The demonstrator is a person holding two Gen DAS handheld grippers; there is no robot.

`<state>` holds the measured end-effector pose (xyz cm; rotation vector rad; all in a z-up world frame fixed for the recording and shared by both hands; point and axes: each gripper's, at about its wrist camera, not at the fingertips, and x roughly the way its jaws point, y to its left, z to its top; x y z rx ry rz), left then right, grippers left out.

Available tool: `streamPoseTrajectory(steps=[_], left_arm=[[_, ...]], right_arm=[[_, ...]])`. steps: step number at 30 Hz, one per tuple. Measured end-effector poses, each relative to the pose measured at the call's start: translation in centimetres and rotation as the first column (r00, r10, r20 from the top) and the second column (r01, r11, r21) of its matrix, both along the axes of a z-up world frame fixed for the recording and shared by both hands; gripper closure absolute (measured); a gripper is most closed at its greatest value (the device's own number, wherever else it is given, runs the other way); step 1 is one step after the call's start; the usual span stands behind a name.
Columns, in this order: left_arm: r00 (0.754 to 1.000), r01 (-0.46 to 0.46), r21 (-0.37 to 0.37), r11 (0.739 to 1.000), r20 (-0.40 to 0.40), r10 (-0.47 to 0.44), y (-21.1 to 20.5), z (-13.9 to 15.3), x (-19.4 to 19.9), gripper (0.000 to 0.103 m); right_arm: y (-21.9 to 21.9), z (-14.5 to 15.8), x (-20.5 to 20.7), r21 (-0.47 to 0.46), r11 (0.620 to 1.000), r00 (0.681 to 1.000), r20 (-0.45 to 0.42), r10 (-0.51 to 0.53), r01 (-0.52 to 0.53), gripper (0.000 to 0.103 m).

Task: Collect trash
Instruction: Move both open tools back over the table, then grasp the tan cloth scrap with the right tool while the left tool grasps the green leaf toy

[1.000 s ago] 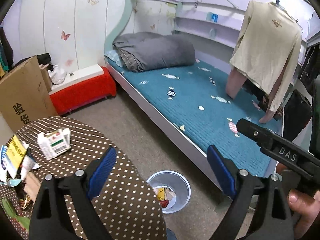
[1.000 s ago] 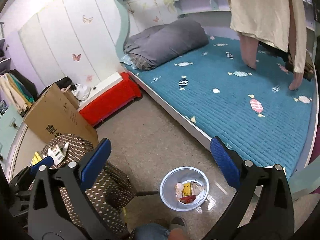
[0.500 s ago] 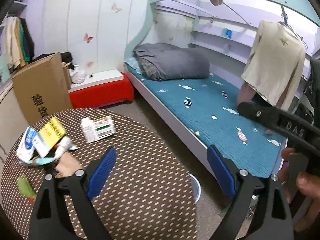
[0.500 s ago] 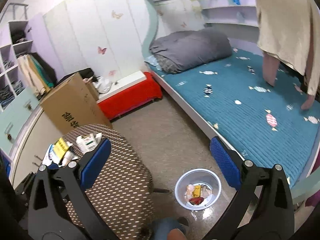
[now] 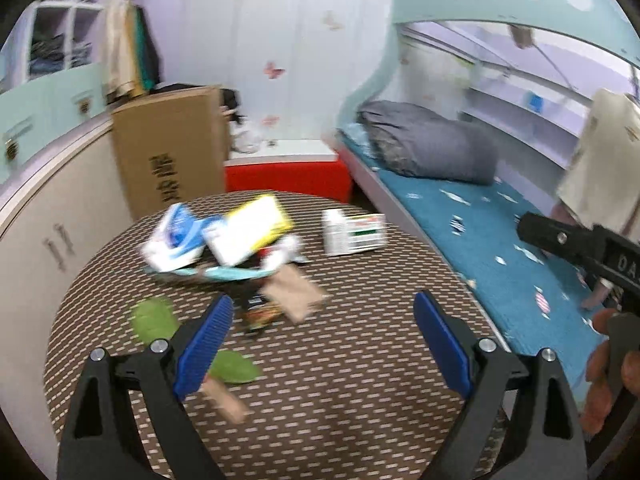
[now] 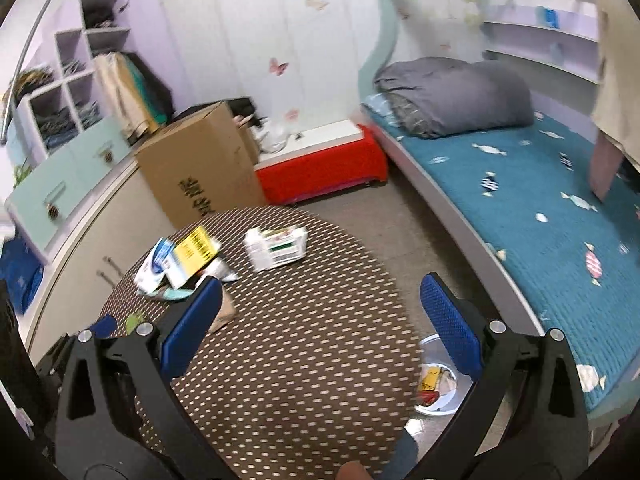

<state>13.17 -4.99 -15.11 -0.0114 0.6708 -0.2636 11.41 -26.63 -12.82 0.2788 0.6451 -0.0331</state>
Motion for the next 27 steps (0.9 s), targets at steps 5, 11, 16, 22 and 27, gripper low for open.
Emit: streamPoseTrajectory(steps=[5,11,16,22,27], left_arm=[[0.991,-0.131,0.023,0.991,-0.011,0.131,4.3,-1.4,0.6,0.013],[0.962,-0.251,0.034,0.967,-0.105,0.253,8.5,-4.8,2.4,0.013],[0.946,-0.269,0.064,0.961,-0.172,0.277,9.6,-7.3,4.8,0.013],[0.935,-0.268,0.069,0.961,-0.22,0.277,9.9,-9.0,6.4,0.021],[0.945,-0.218,0.066,0.974,-0.236,0.228,9.7,-9.4,6.9,0.049]], right_arm=[[3.5,-1.5,1.6,-0.014,0.996,0.996,-0.038,0.084,-0.085,0.006],[7.0,-3.9,4.3,-0.038,0.985,0.981,-0.099,0.164,-0.169,0.006],[8.7,-6.7,7.6,-0.049,0.976,0.966,-0.157,0.204,-0.214,0.006],[11.3,-9.0,11.1,-0.059,0.956,0.94,-0.208,0.271,-0.289,0.018],[12.8,-10.5,12.8,-0.068,0.942,0.921,-0.247,0.303,-0.328,0.026]])
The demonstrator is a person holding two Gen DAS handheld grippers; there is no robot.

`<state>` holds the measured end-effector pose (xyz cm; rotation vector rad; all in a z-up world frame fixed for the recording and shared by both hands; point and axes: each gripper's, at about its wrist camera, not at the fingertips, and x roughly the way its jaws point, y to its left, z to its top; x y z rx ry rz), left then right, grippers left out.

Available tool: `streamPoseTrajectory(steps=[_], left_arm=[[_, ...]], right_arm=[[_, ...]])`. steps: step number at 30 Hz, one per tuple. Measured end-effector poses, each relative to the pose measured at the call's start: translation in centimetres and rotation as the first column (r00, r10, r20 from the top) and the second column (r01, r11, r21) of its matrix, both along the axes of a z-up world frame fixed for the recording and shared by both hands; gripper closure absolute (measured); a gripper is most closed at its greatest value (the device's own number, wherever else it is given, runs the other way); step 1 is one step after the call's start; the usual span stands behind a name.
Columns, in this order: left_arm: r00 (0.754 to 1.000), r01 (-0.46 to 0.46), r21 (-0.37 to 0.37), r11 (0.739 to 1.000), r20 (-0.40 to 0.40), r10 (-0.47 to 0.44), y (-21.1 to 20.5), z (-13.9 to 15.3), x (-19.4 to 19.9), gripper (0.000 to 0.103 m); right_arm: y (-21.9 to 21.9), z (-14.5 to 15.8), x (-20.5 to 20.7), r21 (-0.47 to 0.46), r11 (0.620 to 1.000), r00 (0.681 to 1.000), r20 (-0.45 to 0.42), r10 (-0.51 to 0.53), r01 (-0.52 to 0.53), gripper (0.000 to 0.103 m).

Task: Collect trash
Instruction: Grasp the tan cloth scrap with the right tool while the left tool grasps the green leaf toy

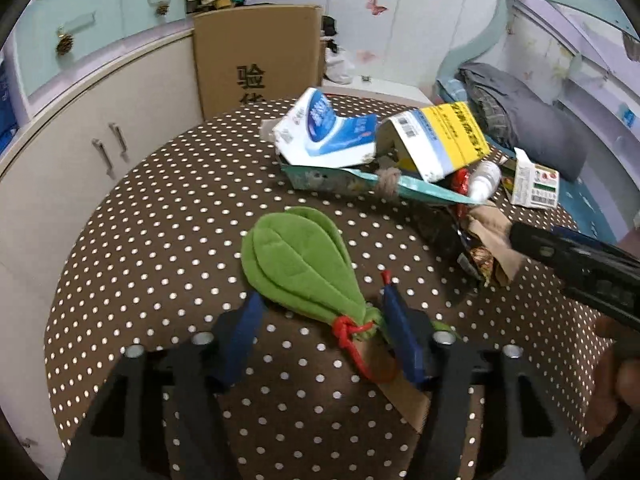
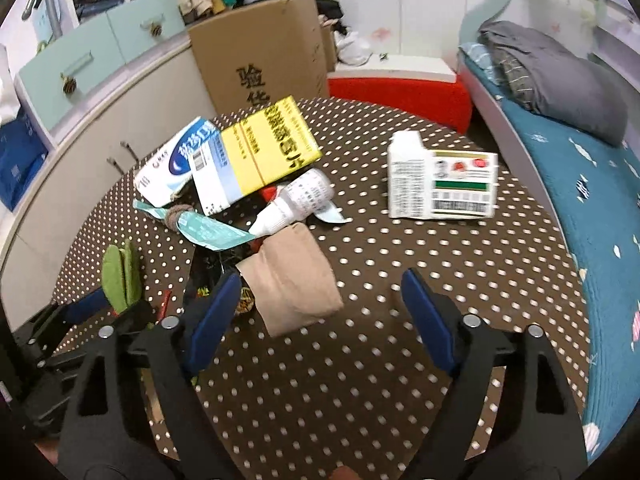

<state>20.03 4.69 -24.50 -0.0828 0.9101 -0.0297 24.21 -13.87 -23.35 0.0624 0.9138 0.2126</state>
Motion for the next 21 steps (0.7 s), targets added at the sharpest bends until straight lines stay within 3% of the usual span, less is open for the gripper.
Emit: streamPoseTrajectory(steps=[2,3,4,6,21], left_arm=[[1.0,0.019,-0.012,1.0,0.003,-0.019,-0.1,0.1,0.0,0.067],[0.999,0.035,-0.025,0.999,0.002,-0.035,0.0,0.2,-0.1,0.07],[0.999,0.043,-0.029,0.999,0.002,-0.043,-0.1,0.2,-0.2,0.077],[0.998,0.061,-0.045,0.997,0.012,-0.061,0.0,0.5,-0.5,0.084],[0.987,0.144,-0.083,0.986,0.082,-0.137,-2.6,3.0,-4.7,0.086]], right_arm=[[0.5,-0.8,0.6,-0.019,1.0,1.0,-0.019,0.011,-0.011,0.044],[0.7,-1.1,0.7,-0.025,0.999,0.999,-0.025,0.019,-0.02,0.062],[0.9,-1.0,0.5,-0.027,0.999,0.999,-0.017,0.027,-0.028,0.07],[0.8,-1.0,0.0,-0.013,0.999,0.999,-0.015,0.035,-0.035,0.075],[-7.3,1.9,-7.7,0.102,0.991,0.994,0.056,-0.089,0.083,0.077]])
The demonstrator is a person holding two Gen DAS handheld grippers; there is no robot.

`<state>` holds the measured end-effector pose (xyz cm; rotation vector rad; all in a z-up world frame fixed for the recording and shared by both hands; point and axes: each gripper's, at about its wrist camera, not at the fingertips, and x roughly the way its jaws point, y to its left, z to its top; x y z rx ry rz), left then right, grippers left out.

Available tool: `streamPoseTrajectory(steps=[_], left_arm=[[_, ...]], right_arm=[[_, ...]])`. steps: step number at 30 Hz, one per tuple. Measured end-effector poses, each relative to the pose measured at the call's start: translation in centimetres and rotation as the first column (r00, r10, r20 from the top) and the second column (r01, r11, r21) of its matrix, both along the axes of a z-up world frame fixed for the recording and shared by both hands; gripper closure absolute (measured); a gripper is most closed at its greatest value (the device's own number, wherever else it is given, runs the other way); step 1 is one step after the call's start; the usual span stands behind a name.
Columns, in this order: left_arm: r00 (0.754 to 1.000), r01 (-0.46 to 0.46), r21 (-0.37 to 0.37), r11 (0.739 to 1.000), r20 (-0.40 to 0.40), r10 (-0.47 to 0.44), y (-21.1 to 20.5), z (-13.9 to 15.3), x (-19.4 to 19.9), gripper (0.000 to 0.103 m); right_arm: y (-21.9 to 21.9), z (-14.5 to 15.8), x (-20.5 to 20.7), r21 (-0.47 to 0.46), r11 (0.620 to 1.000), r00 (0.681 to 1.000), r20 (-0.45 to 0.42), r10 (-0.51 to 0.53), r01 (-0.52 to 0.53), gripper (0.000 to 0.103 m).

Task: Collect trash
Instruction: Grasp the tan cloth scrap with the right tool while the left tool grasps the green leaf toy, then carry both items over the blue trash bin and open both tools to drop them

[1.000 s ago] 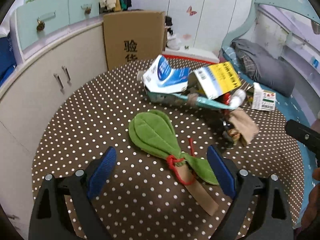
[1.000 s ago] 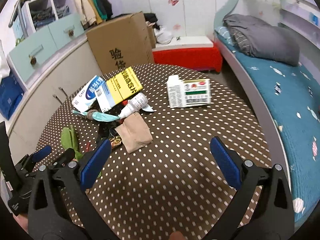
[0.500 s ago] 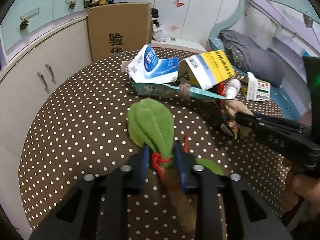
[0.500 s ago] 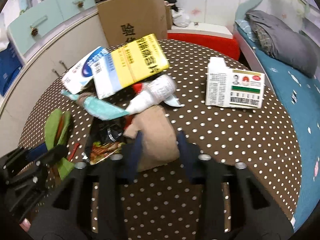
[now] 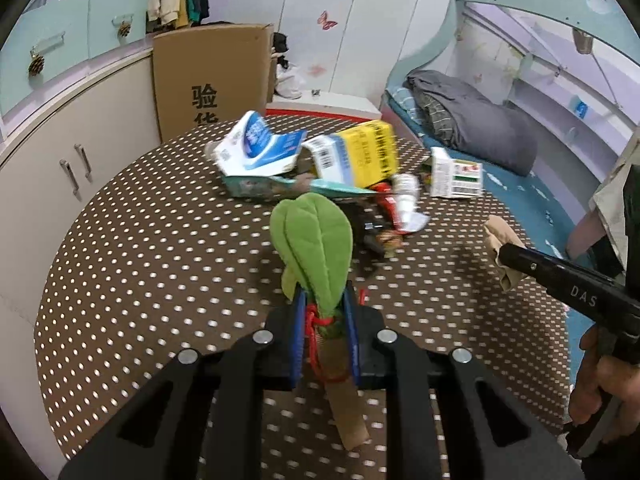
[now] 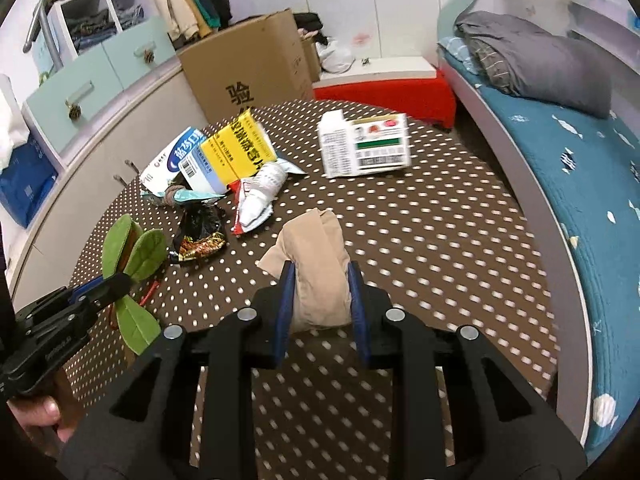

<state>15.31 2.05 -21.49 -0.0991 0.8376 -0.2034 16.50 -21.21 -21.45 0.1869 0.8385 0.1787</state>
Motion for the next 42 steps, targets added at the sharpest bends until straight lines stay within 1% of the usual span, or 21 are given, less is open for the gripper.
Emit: streamPoseTrajectory(steps=[3,7,11,15,21,24,29,32,34,36,39,42], left_arm=[[0.999,0.025,-0.009,1.0,0.021,-0.024,-1.3,1.1,-0.6,0.086],[0.996,0.066,-0.022,0.998,0.061,-0.065,-3.2,3.2,-1.2,0.086],[0.987,0.115,-0.026,0.993,0.115,-0.111,-5.5,5.7,-1.4,0.086],[0.971,0.181,-0.021,0.983,0.165,-0.175,-8.6,7.9,-1.6,0.086],[0.937,0.29,-0.023,0.957,0.211,-0.279,-14.1,10.1,-1.3,0.086],[0.919,0.345,-0.031,0.938,0.216,-0.331,-16.8,10.5,-1.2,0.086],[0.888,0.423,-0.031,0.905,0.213,-0.408,-21.7,10.2,-1.4,0.086],[0.874,0.466,-0.04,0.884,0.174,-0.453,-25.0,9.1,-0.8,0.086],[0.868,0.484,-0.041,0.874,0.146,-0.474,-26.8,8.3,-0.6,0.086],[0.86,0.505,-0.038,0.862,0.106,-0.499,-28.9,6.8,-0.2,0.086],[0.849,0.528,-0.03,0.849,0.044,-0.526,-31.3,4.6,0.5,0.086],[0.838,0.545,-0.016,0.838,-0.013,-0.545,-33.3,2.4,1.2,0.086]], right_arm=[[-1.2,1.2,-1.0,0.012,1.0,0.999,0.03,-0.02,0.02,0.077],[-3.4,4.0,-2.2,0.032,0.998,0.994,0.099,-0.051,0.048,0.077],[-6.1,7.0,-3.5,0.048,0.995,0.982,0.167,-0.093,0.086,0.077],[-9.6,9.5,-5.0,0.066,0.988,0.963,0.222,-0.153,0.141,0.077],[-15.0,10.7,-7.1,0.08,0.965,0.934,0.244,-0.26,0.248,0.077],[-17.5,10.4,-7.9,0.085,0.949,0.92,0.235,-0.314,0.302,0.077],[-21.8,8.7,-8.6,0.087,0.919,0.898,0.194,-0.395,0.385,0.077],[-23.9,7.0,-8.5,0.091,0.902,0.888,0.155,-0.432,0.423,0.077],[-25.3,5.3,-8.4,0.099,0.889,0.882,0.115,-0.457,0.448,0.077],[-26.1,3.6,-7.9,0.102,0.879,0.878,0.077,-0.473,0.465,0.077],[-27.7,0.1,-7.4,0.12,0.863,0.869,-0.002,-0.495,0.491,0.077],[-28.8,-2.4,-7.0,0.13,0.851,0.861,-0.058,-0.506,0.509,0.077]])
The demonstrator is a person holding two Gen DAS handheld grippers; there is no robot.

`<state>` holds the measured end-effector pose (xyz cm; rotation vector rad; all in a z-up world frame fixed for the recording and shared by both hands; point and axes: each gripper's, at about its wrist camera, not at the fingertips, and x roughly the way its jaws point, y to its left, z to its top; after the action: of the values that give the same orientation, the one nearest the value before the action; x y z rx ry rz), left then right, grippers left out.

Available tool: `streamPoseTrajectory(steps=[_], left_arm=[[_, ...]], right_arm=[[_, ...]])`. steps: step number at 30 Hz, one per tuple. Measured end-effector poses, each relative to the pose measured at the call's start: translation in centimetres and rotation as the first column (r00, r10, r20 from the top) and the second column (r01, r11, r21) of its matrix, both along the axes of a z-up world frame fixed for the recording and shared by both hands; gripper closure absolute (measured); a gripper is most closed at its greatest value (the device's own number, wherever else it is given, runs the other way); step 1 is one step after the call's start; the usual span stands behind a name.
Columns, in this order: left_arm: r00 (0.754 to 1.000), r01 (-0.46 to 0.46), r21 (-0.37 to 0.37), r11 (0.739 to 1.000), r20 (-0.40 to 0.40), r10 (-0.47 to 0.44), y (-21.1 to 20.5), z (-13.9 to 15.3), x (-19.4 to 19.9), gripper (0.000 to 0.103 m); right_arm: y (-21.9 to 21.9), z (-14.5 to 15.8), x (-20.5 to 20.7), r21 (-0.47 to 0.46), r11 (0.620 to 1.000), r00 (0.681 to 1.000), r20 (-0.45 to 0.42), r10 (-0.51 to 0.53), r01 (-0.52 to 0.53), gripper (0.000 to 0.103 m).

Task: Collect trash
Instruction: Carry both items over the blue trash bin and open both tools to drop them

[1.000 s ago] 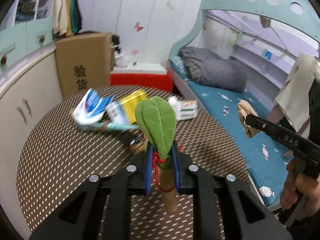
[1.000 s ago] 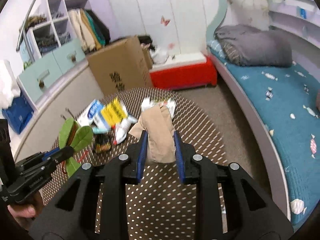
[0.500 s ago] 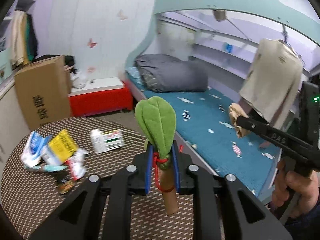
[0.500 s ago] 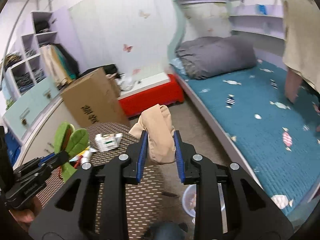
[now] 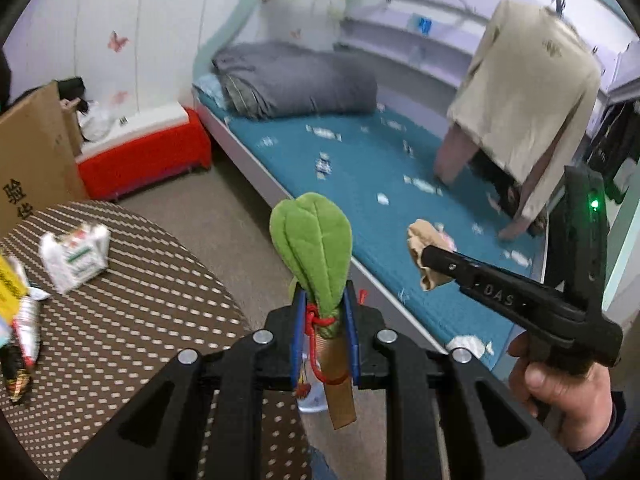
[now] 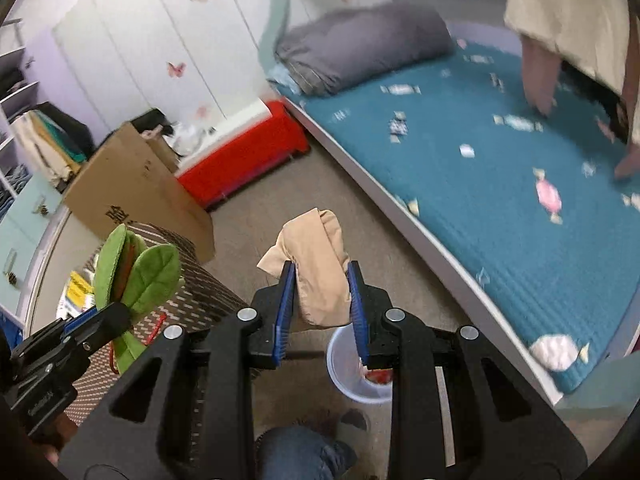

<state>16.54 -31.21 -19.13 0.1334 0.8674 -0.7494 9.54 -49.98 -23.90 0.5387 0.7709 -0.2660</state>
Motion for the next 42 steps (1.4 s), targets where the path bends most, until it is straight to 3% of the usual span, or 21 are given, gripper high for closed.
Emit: streamPoseTrajectory(steps=[8,19,22,24,26,27,28,32,33,42], left_arm=[[0.993,0.034,0.092,0.995,-0.118,-0.023,-4.2,-5.7,1.9,0.086],[0.979,0.101,0.224,0.969,-0.194,-0.057,-8.7,-9.9,3.5,0.085],[0.972,0.131,0.26,0.957,-0.221,-0.073,-9.4,-10.9,3.6,0.082],[0.967,0.156,0.282,0.947,-0.238,-0.088,-9.7,-11.3,3.7,0.069],[0.973,0.143,0.304,0.942,-0.217,-0.078,-9.8,-11.1,3.7,0.019],[0.979,0.123,0.309,0.943,-0.195,-0.064,-9.7,-10.8,3.8,0.018],[0.98,0.123,0.3,0.946,-0.186,-0.068,-9.6,-10.5,3.8,0.018],[0.984,0.112,0.282,0.953,-0.164,-0.067,-9.3,-9.9,3.8,0.017],[0.986,0.108,0.276,0.955,-0.156,-0.066,-9.2,-9.7,3.6,0.017],[0.996,0.064,0.203,0.977,-0.075,-0.049,-7.4,-6.7,1.8,0.014]], right_arm=[[-2.3,-6.2,1.5,0.079,0.997,0.994,-0.11,-0.017,0.026,0.077],[-4.4,-11.4,3.0,0.174,0.983,0.981,-0.189,-0.03,0.064,0.077],[-4.7,-12.2,3.2,0.201,0.977,0.978,-0.204,-0.035,0.077,0.074],[-4.9,-12.7,3.2,0.213,0.973,0.976,-0.214,-0.04,0.087,0.072],[-5.0,-13.0,3.2,0.223,0.97,0.975,-0.219,-0.042,0.092,0.062],[-5.1,-13.0,3.1,0.221,0.97,0.975,-0.216,-0.052,0.101,0.047],[-5.3,-13.0,2.9,0.222,0.969,0.975,-0.215,-0.062,0.11,0.039],[-5.9,-12.6,2.1,0.242,0.957,0.975,-0.191,-0.114,0.159,0.017],[-6.0,-12.4,1.8,0.243,0.956,0.976,-0.18,-0.124,0.166,0.007],[-5.1,-8.6,0.3,0.161,0.968,0.975,-0.144,-0.168,0.191,0.006]])
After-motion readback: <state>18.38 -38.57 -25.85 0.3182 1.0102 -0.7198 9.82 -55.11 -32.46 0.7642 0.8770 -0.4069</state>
